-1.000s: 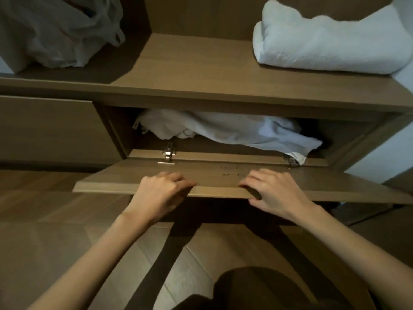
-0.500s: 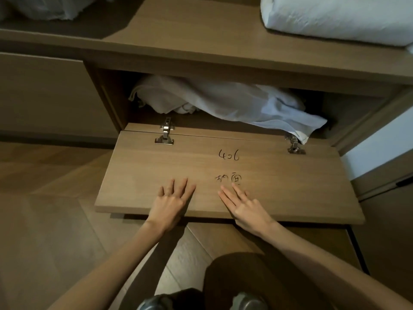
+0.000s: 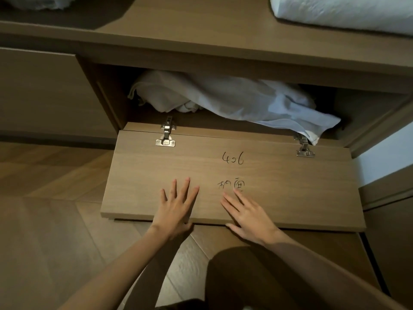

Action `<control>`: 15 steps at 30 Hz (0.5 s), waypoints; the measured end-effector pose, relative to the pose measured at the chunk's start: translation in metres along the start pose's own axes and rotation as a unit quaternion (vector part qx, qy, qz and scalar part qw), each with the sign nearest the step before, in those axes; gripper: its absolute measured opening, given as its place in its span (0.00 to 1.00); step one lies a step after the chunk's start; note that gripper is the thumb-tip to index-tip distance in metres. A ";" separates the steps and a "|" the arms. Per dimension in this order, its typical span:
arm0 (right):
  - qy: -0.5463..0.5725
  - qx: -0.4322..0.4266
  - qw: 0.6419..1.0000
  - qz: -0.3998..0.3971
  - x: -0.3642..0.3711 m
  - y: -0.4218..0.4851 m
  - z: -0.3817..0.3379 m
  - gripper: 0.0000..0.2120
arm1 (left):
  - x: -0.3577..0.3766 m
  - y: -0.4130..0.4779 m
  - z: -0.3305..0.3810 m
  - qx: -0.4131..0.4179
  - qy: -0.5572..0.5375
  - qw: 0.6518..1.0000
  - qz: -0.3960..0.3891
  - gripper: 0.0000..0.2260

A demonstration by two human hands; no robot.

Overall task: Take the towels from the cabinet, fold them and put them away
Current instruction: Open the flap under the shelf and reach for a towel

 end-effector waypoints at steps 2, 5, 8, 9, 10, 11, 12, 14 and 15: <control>0.029 -0.001 0.998 0.062 -0.027 0.005 -0.001 0.24 | -0.010 0.004 -0.008 -0.010 -0.049 0.999 -0.012 0.41; 0.089 0.018 0.987 0.135 -0.067 0.021 0.009 0.15 | -0.040 0.020 -0.023 -0.054 -0.102 0.993 0.016 0.36; 0.124 0.065 0.976 0.170 -0.103 0.050 0.028 0.16 | -0.063 0.051 -0.038 -0.088 -0.130 0.987 0.045 0.27; 0.123 0.081 0.974 0.175 -0.113 0.063 0.037 0.16 | -0.068 0.062 -0.042 -0.096 -0.133 0.985 0.046 0.27; 0.122 0.099 0.972 0.175 -0.120 0.076 0.046 0.17 | -0.071 0.070 -0.046 -0.104 -0.137 0.984 0.041 0.28; 0.123 0.114 0.969 0.179 -0.128 0.089 0.055 0.18 | -0.070 0.079 -0.048 -0.109 -0.142 0.983 0.033 0.28; 0.125 0.125 0.965 0.191 -0.135 0.102 0.064 0.18 | -0.067 0.085 -0.050 -0.113 -0.145 0.983 0.021 0.29; 0.133 0.150 0.956 0.212 -0.146 0.123 0.080 0.19 | -0.060 0.094 -0.051 -0.115 -0.129 0.985 -0.006 0.31; 0.137 0.165 0.952 0.217 -0.149 0.133 0.088 0.20 | -0.057 0.097 -0.051 -0.117 -0.113 0.987 -0.011 0.31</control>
Point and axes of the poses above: each hand's wrist, its own y-axis towards the middle knuckle, its own x-axis out of the palm, z = x × y, the point moved 7 cm from there along y, towards the middle knuckle, and after that the axes turned 14 degrees about y, right-handed, at the moved point
